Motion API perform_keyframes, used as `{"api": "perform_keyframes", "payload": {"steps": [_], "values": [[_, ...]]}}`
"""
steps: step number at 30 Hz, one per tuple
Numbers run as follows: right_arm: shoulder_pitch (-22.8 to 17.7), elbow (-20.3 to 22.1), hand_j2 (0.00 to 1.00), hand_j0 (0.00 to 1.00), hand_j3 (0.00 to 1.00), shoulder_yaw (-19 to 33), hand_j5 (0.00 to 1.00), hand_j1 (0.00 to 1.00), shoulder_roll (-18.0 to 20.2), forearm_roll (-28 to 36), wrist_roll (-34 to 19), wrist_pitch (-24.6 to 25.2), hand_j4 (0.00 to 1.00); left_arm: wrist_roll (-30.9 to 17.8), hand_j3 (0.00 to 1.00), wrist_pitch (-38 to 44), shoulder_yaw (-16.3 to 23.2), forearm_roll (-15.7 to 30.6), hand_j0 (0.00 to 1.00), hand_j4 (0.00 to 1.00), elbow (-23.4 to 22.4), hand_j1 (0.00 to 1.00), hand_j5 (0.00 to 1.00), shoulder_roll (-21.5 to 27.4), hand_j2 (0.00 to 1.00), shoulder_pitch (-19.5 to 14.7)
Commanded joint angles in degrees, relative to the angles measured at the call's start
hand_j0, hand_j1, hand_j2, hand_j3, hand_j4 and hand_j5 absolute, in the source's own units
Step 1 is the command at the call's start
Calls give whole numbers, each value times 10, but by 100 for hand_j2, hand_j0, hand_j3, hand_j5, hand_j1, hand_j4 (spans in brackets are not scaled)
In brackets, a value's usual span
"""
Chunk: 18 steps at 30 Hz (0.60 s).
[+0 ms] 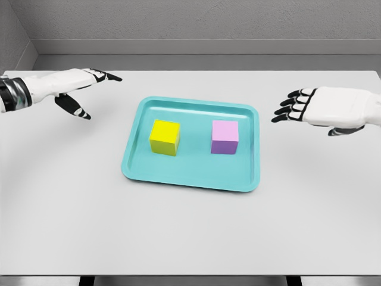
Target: Push two cubes
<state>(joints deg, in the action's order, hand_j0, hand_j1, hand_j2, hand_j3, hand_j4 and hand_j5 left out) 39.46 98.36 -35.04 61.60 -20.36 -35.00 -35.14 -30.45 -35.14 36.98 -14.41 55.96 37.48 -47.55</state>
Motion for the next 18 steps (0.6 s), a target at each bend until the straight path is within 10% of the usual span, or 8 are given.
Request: {"api": "perform_keyframes", "payload": {"steps": [1, 6, 8, 9, 13, 18], "values": [[0, 1, 100, 100, 100, 0, 100, 100, -2, 1, 0, 1, 100, -1, 100, 1, 1, 5, 100, 100, -1, 100, 100, 1, 100, 0], [3, 0, 94, 94, 94, -40, 94, 94, -8, -2, 0, 1, 94, -12, 82, 1, 36, -33, 82, 82, -28, 82, 82, -2, 82, -2], [3, -1, 37, 37, 37, -65, 37, 37, -15, -17, 0, 1, 37, -20, 80, 1, 40, -35, 80, 80, -23, 80, 80, -4, 80, -2], [4, -9, 32, 32, 32, -73, 32, 32, -26, -21, 0, 1, 32, -28, 70, 1, 40, -36, 70, 70, -23, 70, 70, -4, 70, -3], [8, -25, 21, 21, 21, -78, 21, 21, -47, -55, 0, 1, 21, -45, 18, 1, 49, -36, 18, 18, -23, 18, 18, -21, 18, -4], [38, -107, 18, 18, 18, -119, 18, 18, -97, -74, 0, 1, 18, -45, 16, 1, 61, -37, 16, 16, -8, 16, 16, -28, 16, -7]]}}
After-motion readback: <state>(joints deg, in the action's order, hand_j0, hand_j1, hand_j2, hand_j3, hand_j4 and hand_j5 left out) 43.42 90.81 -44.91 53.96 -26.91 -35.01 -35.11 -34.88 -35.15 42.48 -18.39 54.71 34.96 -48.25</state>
